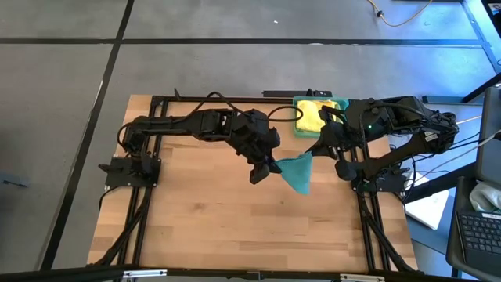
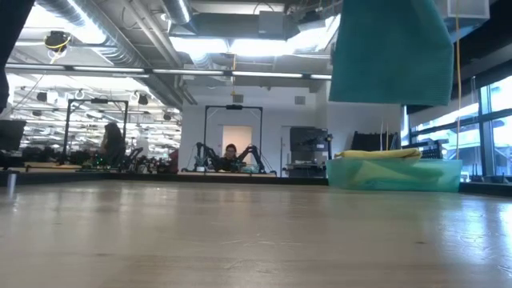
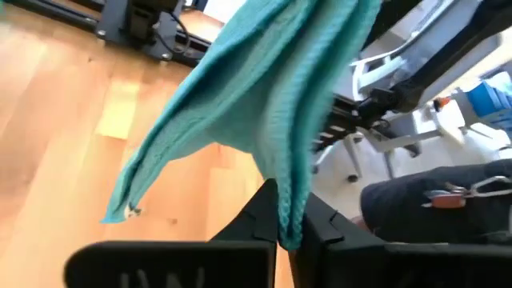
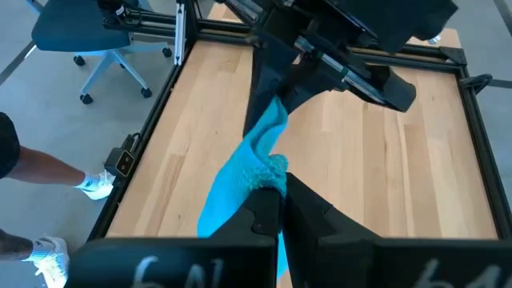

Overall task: Fold microfiber towels
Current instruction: Fold the blue microfiber cloth

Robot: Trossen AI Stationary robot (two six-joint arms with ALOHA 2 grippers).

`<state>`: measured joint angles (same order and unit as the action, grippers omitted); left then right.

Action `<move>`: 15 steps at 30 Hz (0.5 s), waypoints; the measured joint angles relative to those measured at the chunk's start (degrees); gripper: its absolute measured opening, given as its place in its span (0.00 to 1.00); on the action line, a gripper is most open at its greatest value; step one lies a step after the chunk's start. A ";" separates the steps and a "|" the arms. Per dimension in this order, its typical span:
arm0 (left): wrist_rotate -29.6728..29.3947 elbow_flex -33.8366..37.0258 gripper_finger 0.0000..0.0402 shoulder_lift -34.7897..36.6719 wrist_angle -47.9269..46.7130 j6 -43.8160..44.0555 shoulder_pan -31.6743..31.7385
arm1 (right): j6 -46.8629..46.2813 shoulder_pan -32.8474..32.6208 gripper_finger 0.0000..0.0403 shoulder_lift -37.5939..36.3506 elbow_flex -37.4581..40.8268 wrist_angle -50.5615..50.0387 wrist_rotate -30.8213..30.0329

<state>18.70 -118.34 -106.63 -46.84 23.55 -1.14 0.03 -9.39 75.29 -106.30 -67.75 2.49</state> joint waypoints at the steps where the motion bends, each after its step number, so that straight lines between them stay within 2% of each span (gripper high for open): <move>1: 0.82 0.00 0.02 0.00 0.29 0.20 0.19 | 0.00 0.00 0.01 0.00 0.00 0.00 0.00; 5: 4.72 0.00 0.06 0.00 1.57 0.59 0.79 | 0.00 0.00 0.01 0.00 0.00 0.00 -0.01; 15: 9.89 0.00 0.16 0.02 6.10 1.93 1.32 | 0.00 0.00 0.01 -0.02 0.00 -0.50 -0.90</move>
<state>28.59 -118.34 -106.61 -40.74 25.47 0.18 0.03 -9.39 75.26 -106.30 -68.25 1.58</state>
